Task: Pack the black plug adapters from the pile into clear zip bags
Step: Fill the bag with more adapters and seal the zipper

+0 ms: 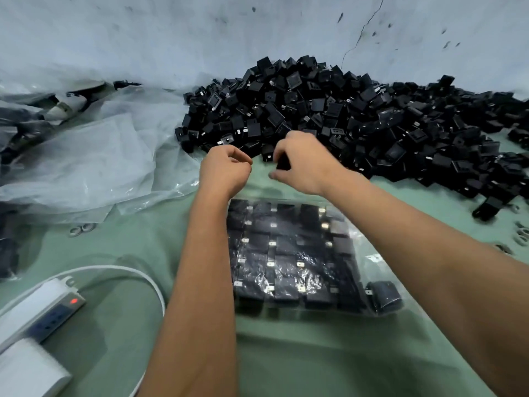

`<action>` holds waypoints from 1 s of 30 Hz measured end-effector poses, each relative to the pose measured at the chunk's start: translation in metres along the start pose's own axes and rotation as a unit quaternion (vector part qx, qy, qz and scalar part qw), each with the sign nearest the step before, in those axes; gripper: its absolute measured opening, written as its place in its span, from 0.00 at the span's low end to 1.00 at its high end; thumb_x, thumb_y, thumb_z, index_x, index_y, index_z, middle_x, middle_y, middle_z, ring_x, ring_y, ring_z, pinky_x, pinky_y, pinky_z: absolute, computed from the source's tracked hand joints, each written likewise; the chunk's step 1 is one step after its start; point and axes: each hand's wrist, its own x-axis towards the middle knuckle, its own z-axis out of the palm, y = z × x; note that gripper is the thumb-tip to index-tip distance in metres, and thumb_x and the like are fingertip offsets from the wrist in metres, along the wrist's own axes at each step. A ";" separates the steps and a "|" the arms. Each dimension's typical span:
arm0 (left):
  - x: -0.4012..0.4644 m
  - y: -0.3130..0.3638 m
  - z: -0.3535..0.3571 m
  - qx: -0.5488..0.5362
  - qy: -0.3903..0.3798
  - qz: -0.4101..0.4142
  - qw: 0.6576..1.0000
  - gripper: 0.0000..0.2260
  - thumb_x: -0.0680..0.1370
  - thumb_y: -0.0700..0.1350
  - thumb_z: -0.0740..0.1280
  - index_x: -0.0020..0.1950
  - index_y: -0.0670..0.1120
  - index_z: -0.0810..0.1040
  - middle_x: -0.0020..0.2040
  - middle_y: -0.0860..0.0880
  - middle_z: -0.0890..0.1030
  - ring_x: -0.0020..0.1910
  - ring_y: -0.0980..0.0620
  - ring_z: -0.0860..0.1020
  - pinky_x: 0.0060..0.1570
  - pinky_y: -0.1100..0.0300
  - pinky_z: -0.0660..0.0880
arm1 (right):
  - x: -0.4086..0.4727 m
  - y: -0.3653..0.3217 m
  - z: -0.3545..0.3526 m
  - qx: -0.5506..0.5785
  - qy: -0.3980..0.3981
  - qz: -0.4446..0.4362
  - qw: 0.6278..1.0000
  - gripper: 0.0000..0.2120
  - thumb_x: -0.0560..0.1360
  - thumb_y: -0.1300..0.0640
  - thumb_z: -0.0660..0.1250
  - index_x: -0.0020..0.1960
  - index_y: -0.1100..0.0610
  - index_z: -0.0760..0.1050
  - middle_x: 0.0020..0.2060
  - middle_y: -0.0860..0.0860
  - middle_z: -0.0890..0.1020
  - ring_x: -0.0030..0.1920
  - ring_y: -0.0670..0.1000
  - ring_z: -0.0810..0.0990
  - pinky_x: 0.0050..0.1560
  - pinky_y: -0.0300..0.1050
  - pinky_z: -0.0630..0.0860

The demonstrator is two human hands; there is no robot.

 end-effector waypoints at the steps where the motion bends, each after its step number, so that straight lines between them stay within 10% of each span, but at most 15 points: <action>1: -0.001 0.001 0.001 -0.002 -0.004 0.001 1.000 0.11 0.76 0.36 0.67 0.42 0.51 0.82 0.40 0.51 0.83 0.40 0.52 0.80 0.38 0.60 0.73 | -0.010 0.007 -0.009 0.050 0.038 0.022 0.998 0.16 0.76 0.45 0.75 0.56 0.55 0.83 0.52 0.51 0.82 0.48 0.51 0.81 0.48 0.39 0.78; 4: -0.005 0.008 0.007 0.010 -0.042 0.028 0.999 0.08 0.77 0.37 0.69 0.45 0.50 0.82 0.41 0.52 0.83 0.41 0.53 0.80 0.39 0.60 0.74 | -0.056 0.040 -0.030 0.197 0.135 0.078 0.968 0.18 0.77 0.37 0.70 0.41 0.51 0.83 0.31 0.44 0.82 0.26 0.47 0.75 0.24 0.35 0.69; 10: -0.026 0.036 0.048 0.028 -0.168 0.145 0.975 0.07 0.76 0.42 0.73 0.45 0.55 0.83 0.48 0.57 0.82 0.46 0.59 0.79 0.45 0.61 0.76 | -0.166 0.109 -0.026 0.338 0.275 0.217 0.873 0.15 0.78 0.40 0.71 0.42 0.50 0.81 0.32 0.47 0.84 0.30 0.44 0.80 0.34 0.42 0.74; 17: -0.064 0.068 0.107 0.112 -0.325 0.328 0.880 0.16 0.80 0.40 0.70 0.59 0.61 0.82 0.63 0.54 0.77 0.68 0.50 0.70 0.71 0.52 0.65 | -0.194 0.117 -0.015 0.337 0.125 0.185 0.915 0.16 0.72 0.42 0.71 0.41 0.54 0.84 0.33 0.52 0.84 0.32 0.49 0.79 0.37 0.42 0.77; 26: -0.069 0.067 0.118 0.157 -0.317 0.378 0.856 0.13 0.78 0.39 0.73 0.56 0.56 0.84 0.62 0.53 0.74 0.68 0.52 0.62 0.67 0.60 0.56 | -0.203 0.128 -0.012 0.549 -0.044 0.156 0.820 0.13 0.80 0.59 0.67 0.62 0.59 0.83 0.38 0.56 0.77 0.34 0.48 0.69 0.35 0.34 0.70; 30: -0.070 0.067 0.119 0.171 -0.321 0.389 0.847 0.07 0.77 0.44 0.75 0.51 0.55 0.84 0.61 0.52 0.75 0.67 0.50 0.63 0.69 0.56 0.59 | -0.203 0.124 -0.014 0.527 -0.056 0.159 0.833 0.14 0.76 0.62 0.71 0.62 0.55 0.83 0.49 0.59 0.86 0.40 0.52 0.77 0.40 0.41 0.73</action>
